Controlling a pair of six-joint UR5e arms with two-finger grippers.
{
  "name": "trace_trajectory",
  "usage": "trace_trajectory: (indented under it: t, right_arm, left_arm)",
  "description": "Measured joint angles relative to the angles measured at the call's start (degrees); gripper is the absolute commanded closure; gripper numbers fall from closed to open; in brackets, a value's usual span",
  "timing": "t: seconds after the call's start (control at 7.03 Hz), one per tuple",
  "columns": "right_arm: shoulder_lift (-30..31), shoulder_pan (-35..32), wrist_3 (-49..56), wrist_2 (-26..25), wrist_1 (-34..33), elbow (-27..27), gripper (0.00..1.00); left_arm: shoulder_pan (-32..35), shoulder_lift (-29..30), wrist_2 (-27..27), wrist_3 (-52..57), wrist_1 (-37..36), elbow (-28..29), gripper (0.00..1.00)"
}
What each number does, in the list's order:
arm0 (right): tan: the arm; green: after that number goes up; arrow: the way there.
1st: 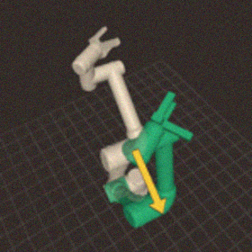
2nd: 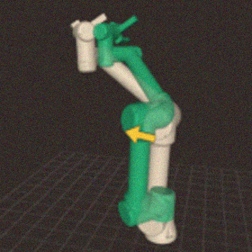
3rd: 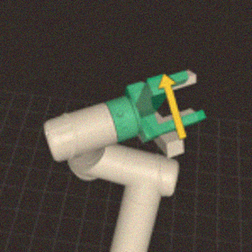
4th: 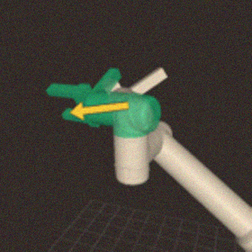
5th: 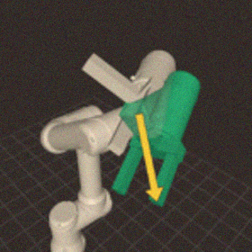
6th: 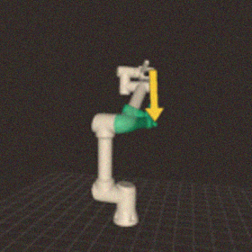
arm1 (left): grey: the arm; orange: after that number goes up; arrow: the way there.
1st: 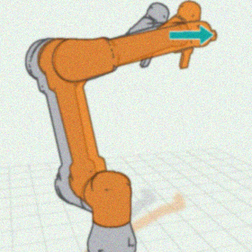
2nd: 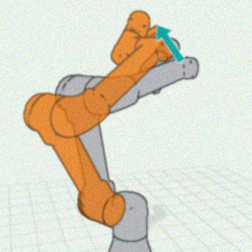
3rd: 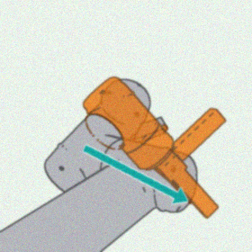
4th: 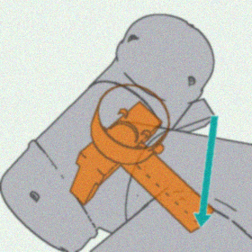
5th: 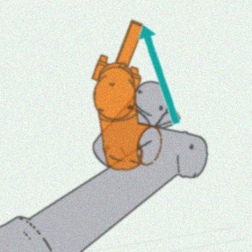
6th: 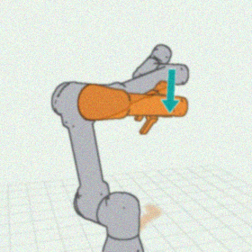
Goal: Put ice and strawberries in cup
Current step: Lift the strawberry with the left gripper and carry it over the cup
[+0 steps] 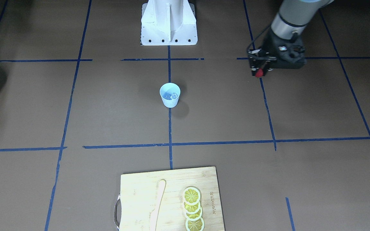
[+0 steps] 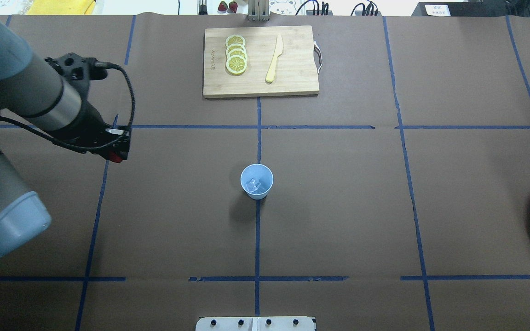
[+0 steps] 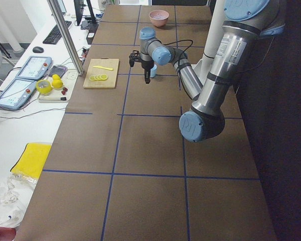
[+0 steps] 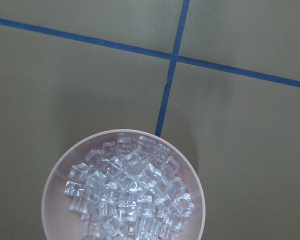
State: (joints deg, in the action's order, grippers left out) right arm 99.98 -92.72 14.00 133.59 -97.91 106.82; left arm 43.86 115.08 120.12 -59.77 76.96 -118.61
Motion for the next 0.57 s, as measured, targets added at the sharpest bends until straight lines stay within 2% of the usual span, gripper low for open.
trace_trajectory:
  t: [0.28, 0.57]
  right_arm:
    - [0.01, 0.00, -0.02, 0.00, 0.00, -0.03, 0.01]
    - [0.03, 0.00, -0.01, 0.02, 0.00, -0.09, 0.01]
  left_arm:
    - [-4.62, 8.88, -3.20, -8.79, -0.50, 6.11, 0.99]
    - [-10.05, 19.33, -8.25, -17.61, -0.24, 15.57, 0.92]
